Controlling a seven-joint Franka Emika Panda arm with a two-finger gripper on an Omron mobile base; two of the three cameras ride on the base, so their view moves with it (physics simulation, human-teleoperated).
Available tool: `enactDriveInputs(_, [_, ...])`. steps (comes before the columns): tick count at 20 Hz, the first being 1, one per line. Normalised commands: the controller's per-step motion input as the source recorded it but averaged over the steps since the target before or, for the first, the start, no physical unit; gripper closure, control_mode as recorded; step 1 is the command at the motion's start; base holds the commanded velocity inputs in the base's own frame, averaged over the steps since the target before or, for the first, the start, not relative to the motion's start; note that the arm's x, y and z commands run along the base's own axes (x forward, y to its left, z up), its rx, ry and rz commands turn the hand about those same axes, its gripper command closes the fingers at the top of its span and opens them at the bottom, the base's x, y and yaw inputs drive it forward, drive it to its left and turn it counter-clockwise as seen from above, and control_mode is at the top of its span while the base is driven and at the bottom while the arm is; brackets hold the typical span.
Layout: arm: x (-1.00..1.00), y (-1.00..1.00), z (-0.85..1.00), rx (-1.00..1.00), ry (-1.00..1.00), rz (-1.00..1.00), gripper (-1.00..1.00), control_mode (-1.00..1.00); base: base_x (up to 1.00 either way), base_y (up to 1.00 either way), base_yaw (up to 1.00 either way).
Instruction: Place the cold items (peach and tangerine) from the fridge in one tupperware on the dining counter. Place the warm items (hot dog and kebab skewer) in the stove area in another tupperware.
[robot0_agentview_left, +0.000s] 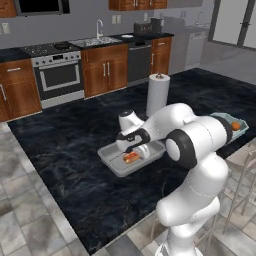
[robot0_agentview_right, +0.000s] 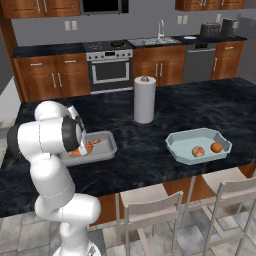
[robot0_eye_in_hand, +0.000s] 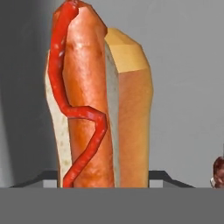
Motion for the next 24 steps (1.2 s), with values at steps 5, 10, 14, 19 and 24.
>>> enactDriveInputs(5, [0.01, 0.06, -0.01, 0.0, 0.0, 0.0, -1.0, -1.0, 0.0, 0.0, 0.0])
enactDriveInputs(10, [-0.01, 0.0, 0.02, 0.0, 0.0, 0.0, -1.0, -1.0, 0.0, 0.0, 0.0])
enactDriveInputs(14, [-0.2, 0.0, 0.4, 0.0, -0.04, 0.0, -1.0, -1.0, 0.0, 0.0, 0.0])
enactDriveInputs(19, [-0.37, -0.12, 0.67, 0.0, -0.1, 0.0, -1.0, -1.0, 0.0, 0.0, 0.0])
enactDriveInputs(24, [-0.46, -0.17, 0.67, 0.01, -0.06, 0.0, -1.0, -1.0, 0.0, 0.0, 0.0])
